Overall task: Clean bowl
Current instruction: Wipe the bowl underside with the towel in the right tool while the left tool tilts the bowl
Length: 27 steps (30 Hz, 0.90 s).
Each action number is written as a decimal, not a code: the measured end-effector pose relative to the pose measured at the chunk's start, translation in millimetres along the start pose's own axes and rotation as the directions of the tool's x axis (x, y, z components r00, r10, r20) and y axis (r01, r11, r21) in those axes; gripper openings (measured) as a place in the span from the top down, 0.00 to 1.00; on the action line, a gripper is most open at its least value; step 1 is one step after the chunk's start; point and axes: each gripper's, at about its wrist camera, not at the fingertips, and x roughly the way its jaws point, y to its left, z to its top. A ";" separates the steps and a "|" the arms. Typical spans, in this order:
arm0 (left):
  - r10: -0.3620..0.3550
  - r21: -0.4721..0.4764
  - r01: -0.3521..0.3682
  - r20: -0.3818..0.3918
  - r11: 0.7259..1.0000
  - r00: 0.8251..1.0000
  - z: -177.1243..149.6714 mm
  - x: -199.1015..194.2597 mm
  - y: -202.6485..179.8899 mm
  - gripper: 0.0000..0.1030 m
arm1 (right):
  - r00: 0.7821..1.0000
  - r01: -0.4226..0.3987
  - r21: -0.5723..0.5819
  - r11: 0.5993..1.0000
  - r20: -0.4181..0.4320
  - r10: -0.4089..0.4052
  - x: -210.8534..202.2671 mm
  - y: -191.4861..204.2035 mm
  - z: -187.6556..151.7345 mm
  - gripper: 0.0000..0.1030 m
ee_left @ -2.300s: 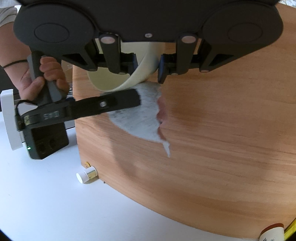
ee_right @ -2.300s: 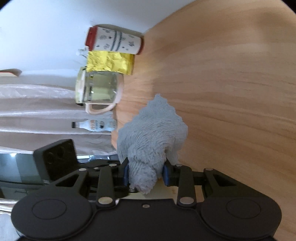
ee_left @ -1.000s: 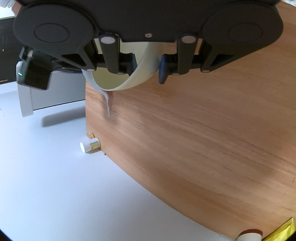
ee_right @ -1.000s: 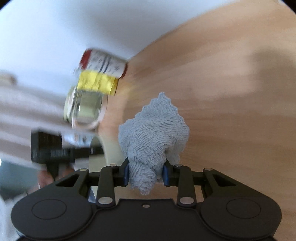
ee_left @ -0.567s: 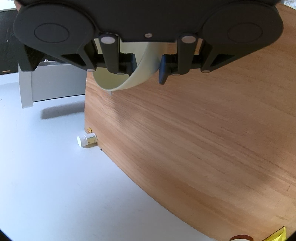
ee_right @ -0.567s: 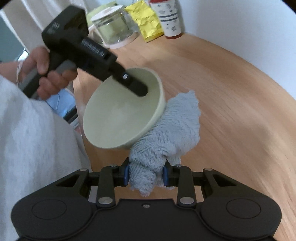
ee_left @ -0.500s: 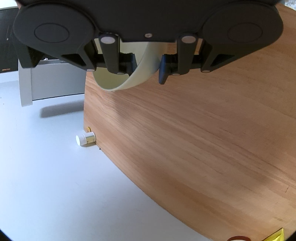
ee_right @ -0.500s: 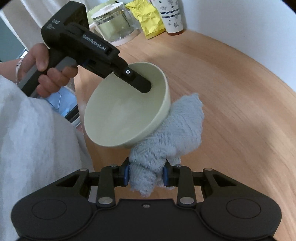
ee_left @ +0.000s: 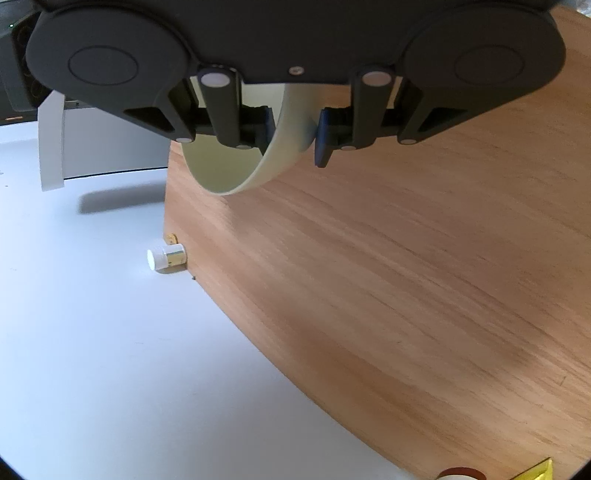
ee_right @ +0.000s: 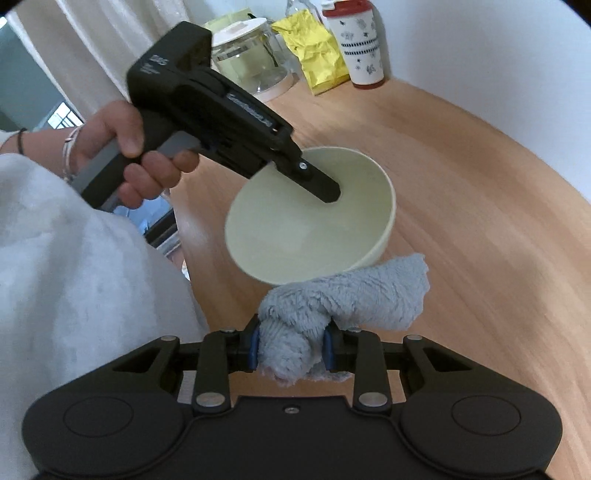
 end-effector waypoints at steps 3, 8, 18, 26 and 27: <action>-0.010 -0.026 0.010 -0.007 1.000 1.000 -0.6 1.5 4.3 0.81 | 1.000 0.010 0.010 1.000 -0.004 -0.010 3.8 -2.1 1.1 0.66; -0.027 -0.046 0.026 -0.013 0.999 1.000 -1.7 3.1 7.8 0.81 | 1.000 0.022 0.034 0.999 -0.003 -0.022 20.0 0.4 0.2 0.66; -0.024 -0.014 0.024 0.014 1.000 1.000 0.2 6.1 1.2 0.82 | 0.999 0.004 0.037 0.999 0.042 -0.005 49.0 8.7 12.4 0.66; -0.021 -0.032 0.022 0.031 0.999 0.999 1.9 8.0 4.7 0.82 | 0.993 -0.052 0.136 0.989 0.110 0.037 39.8 9.6 17.5 0.67; -0.017 -0.032 0.018 0.032 0.999 0.999 2.3 9.2 5.6 0.82 | 0.992 -0.059 0.148 0.987 0.121 0.041 39.0 9.4 18.5 0.67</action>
